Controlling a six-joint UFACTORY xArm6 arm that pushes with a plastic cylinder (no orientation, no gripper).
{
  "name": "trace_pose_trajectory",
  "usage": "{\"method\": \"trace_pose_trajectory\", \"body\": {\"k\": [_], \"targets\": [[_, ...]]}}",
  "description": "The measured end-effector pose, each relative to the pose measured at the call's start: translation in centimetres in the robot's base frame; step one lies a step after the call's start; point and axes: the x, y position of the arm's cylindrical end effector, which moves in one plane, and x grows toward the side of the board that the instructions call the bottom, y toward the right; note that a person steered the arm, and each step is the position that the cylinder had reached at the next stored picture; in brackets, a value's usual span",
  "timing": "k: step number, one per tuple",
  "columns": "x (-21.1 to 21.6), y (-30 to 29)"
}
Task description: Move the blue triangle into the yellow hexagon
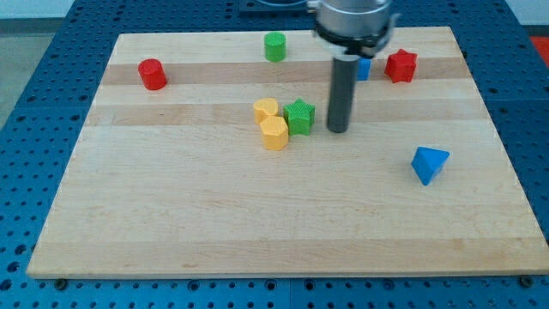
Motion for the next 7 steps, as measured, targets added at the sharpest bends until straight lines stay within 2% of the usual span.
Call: {"method": "trace_pose_trajectory", "body": {"k": [1,2,3,4,5,7], "targets": [[4.5,5.0],[12.1,5.6],[16.4,5.9],[14.9,11.8],[12.8,11.9],[7.3,8.4]]}}
